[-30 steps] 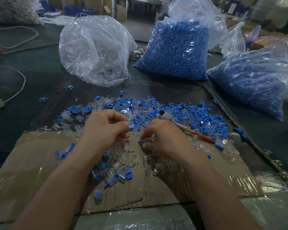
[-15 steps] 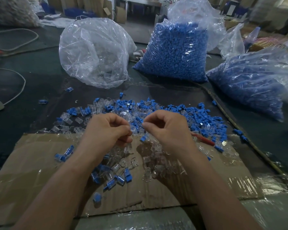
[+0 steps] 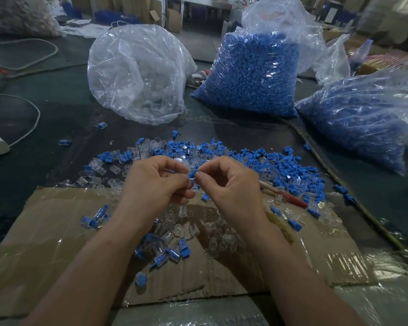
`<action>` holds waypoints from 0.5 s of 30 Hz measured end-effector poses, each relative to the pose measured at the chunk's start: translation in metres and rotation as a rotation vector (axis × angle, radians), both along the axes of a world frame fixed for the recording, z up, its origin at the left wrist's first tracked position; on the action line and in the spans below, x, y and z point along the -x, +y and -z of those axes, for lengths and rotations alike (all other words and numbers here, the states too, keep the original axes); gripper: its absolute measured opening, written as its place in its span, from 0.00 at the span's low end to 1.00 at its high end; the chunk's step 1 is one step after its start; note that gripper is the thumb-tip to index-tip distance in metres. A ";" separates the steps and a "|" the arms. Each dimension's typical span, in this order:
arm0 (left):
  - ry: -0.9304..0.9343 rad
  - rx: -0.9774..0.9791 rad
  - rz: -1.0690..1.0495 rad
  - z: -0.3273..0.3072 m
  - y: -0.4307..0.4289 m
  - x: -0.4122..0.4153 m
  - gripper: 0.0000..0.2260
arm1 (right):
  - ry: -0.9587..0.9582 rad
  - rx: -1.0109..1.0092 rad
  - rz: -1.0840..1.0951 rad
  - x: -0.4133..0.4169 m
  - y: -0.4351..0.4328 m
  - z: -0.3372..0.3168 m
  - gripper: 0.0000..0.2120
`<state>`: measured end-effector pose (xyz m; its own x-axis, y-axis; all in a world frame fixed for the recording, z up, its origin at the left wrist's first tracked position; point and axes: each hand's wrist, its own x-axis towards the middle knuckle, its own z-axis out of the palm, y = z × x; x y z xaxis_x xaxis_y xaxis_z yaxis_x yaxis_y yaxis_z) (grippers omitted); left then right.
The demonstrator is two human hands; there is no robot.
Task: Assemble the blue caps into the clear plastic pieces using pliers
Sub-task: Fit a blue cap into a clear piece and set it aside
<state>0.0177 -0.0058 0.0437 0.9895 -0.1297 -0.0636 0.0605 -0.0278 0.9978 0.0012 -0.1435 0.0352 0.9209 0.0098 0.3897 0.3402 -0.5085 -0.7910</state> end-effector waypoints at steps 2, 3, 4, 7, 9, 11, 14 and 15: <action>-0.012 0.002 0.003 0.000 -0.001 0.001 0.04 | -0.001 0.038 0.008 0.000 0.000 0.001 0.12; -0.021 -0.002 0.004 0.000 -0.001 0.001 0.04 | 0.004 0.065 0.013 0.000 0.000 0.002 0.10; -0.032 -0.011 0.004 0.001 -0.002 0.001 0.04 | 0.010 0.101 0.015 0.000 0.000 0.003 0.07; -0.076 -0.052 0.000 0.002 -0.003 0.001 0.04 | 0.022 0.183 0.010 0.001 0.000 0.003 0.04; -0.112 -0.067 -0.005 0.003 -0.002 0.001 0.06 | 0.048 0.161 -0.006 0.001 -0.001 0.002 0.06; -0.138 -0.075 0.004 0.002 0.000 0.001 0.06 | 0.118 0.061 -0.031 0.000 -0.003 0.000 0.07; -0.140 -0.071 0.029 0.001 0.001 0.000 0.07 | 0.176 -0.080 -0.056 -0.001 -0.006 -0.002 0.09; -0.136 -0.071 0.037 0.000 0.001 0.000 0.07 | 0.170 -0.100 -0.063 -0.001 -0.007 -0.002 0.11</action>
<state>0.0179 -0.0046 0.0434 0.9842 -0.1662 0.0604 -0.0776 -0.0987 0.9921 0.0025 -0.1505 0.0373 0.9724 0.0386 0.2302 0.2258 -0.4069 -0.8851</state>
